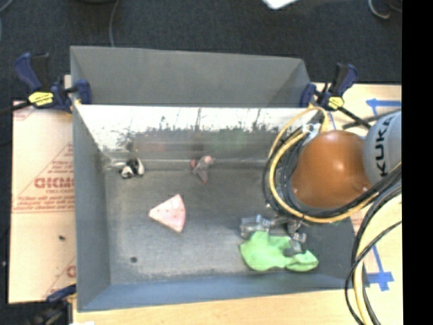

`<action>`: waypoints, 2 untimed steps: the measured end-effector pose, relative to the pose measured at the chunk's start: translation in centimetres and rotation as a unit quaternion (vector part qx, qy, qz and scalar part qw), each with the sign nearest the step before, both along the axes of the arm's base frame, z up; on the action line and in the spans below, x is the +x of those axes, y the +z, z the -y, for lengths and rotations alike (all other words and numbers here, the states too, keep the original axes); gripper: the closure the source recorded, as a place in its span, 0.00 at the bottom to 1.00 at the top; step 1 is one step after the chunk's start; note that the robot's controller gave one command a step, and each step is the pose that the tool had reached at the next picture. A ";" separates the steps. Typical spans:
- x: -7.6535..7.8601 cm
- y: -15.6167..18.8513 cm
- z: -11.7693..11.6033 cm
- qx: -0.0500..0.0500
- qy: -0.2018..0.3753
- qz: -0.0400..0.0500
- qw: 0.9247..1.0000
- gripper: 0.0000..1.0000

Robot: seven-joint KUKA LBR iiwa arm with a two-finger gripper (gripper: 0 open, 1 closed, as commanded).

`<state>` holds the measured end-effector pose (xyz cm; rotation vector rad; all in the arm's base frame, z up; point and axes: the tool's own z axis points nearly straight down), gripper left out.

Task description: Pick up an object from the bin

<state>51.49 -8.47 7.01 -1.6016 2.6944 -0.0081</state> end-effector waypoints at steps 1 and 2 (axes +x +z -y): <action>-3.9 0.0 -1.4 -0.001 0.195 0.000 0.981 0.00; -3.8 0.1 -1.4 -0.002 0.194 0.001 0.981 1.00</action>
Offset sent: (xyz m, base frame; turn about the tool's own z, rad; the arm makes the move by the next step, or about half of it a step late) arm -0.0388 0.0139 -0.0001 -0.3919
